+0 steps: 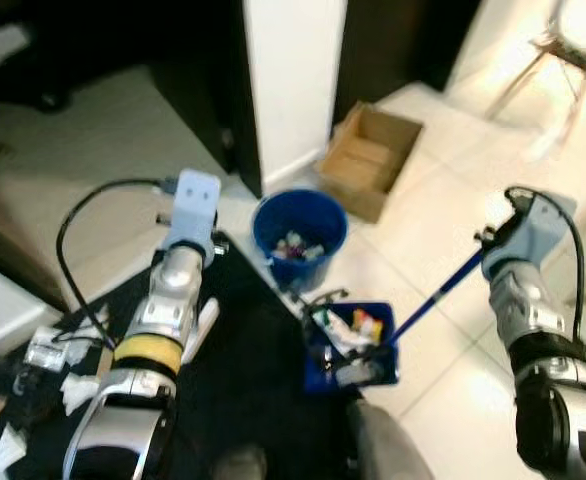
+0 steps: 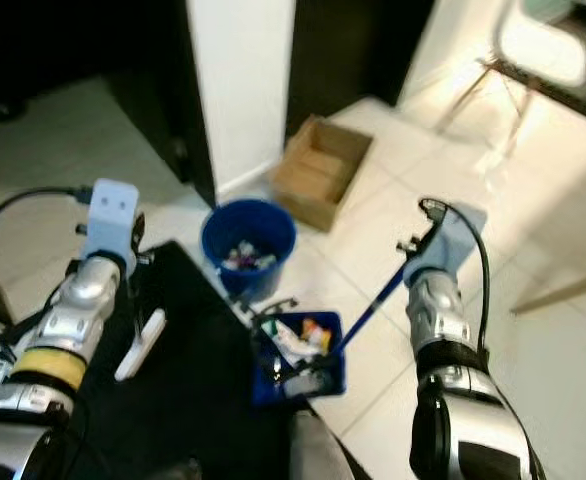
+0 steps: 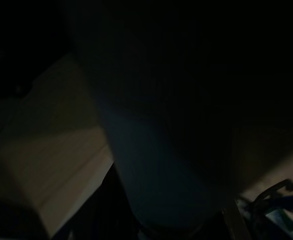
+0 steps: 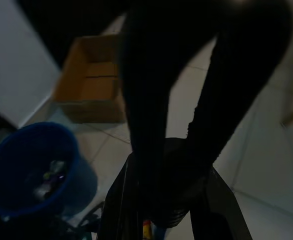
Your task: Sweep floor
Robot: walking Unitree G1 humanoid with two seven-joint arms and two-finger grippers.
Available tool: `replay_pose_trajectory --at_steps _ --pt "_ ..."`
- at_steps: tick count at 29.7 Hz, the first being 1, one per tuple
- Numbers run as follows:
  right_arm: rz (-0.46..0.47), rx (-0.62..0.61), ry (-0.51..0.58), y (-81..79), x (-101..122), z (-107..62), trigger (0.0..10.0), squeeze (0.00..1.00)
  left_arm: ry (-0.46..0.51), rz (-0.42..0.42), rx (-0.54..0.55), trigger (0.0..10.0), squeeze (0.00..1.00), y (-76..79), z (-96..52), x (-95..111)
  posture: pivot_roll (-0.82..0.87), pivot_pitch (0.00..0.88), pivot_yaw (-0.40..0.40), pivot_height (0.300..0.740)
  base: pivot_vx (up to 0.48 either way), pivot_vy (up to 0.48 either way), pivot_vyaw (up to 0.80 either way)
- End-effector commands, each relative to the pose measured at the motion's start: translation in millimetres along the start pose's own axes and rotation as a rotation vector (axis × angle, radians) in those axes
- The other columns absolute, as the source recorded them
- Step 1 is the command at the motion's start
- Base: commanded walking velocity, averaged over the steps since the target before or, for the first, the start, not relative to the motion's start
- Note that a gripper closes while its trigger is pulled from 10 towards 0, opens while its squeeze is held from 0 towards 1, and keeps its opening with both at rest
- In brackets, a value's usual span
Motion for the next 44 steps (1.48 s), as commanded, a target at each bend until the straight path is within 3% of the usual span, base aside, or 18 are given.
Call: replay_pose_trajectory --at_steps 1,14,19,26,29,31,32,34,35,38,41,42,44 --pt "0.019 -0.015 0.061 4.5 17.8 2.6 10.0 0.0 0.016 0.021 -0.006 10.0 0.0 0.1 0.4 3.7 0.01 0.064 0.0 0.74 0.0 0.0 -0.8" --pt "0.041 -0.076 0.091 24.8 18.8 -1.1 10.0 0.0 0.034 -0.005 -0.028 10.0 0.0 3.1 0.1 5.6 0.01 0.064 0.01 0.74 0.0 0.0 -0.25" --pt "0.084 -0.134 0.109 40.7 17.8 -4.6 10.0 0.0 0.009 -0.02 -0.029 10.0 0.0 1.8 -0.1 1.5 0.01 0.061 0.014 0.74 0.0 0.0 0.0" --pt "0.11 -0.255 0.125 78.8 21.5 -9.8 10.0 0.0 0.01 -0.068 -0.031 10.0 0.0 2.2 -0.6 0.3 0.01 0.055 0.014 0.74 0.0 0.0 0.0" --pt "0.118 -0.271 0.131 84.4 23.2 -10.6 10.0 0.0 0.013 -0.075 -0.034 10.0 0.0 2.8 -0.6 0.8 0.01 0.055 0.014 0.74 0.0 0.0 0.0" --pt "0.142 -0.311 0.16 100.1 35.9 -11.7 10.0 0.0 0.015 -0.08 -0.047 10.0 0.0 5.1 -0.2 1.8 0.01 0.05 0.018 0.74 0.0 0.0 0.0" --pt "0.142 -0.311 0.16 100.1 35.9 -11.7 10.0 0.0 0.015 -0.08 -0.047 10.0 0.0 5.1 -0.2 1.8 0.01 0.05 0.018 0.74 0.0 0.0 0.0" --pt "0.163 -0.355 0.212 119.5 59.7 -12.8 10.0 0.0 0.019 -0.089 -0.06 10.0 0.0 7.2 0.3 3.0 0.0 0.048 0.021 0.74 0.364 0.0 0.0" --pt "0.163 -0.355 0.212 119.5 59.7 -12.8 10.0 0.0 0.019 -0.089 -0.06 10.0 0.0 7.2 0.3 3.0 0.0 0.048 0.021 0.74 0.405 0.0 0.0" --pt "0.199 -0.393 0.268 138.3 86.6 -15.2 10.0 0.0 0.022 -0.094 -0.072 10.0 0.0 9.1 0.6 4.2 0.0 0.046 0.021 0.74 0.472 0.0 0.0" --pt "0.202 -0.402 0.29 144.1 98.3 -16.2 10.0 0.0 0.024 -0.096 -0.074 10.0 0.0 9.7 0.8 4.7 0.0 0.045 0.02 0.74 0.472 0.0 0.0" --pt "0.211 -0.408 0.332 150.0 115.7 -18.2 10.0 0.0 0.025 -0.096 -0.075 10.0 0.0 10.0 0.9 5.1 0.0 0.044 0.018 0.74 0.472 0.0 0.0" --pt "0.211 -0.408 0.332 150.0 115.7 -18.2 10.0 0.0 0.025 -0.096 -0.075 10.0 0.0 10.0 0.9 5.1 0.0 0.044 0.018 0.74 0.472 0.0 0.0"
Point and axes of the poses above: a point about 5 cm out from each wrist's last joint towards the gripper, its own z axis pointing out of the wrist towards the gripper, its own x axis along the axis of the wrist's last joint, y = z × x, the point moved 3 cm from there along z, pointing out of the wrist towards the gripper, and after that the axes turned 12 degrees about -z, right-handed, at the moved point
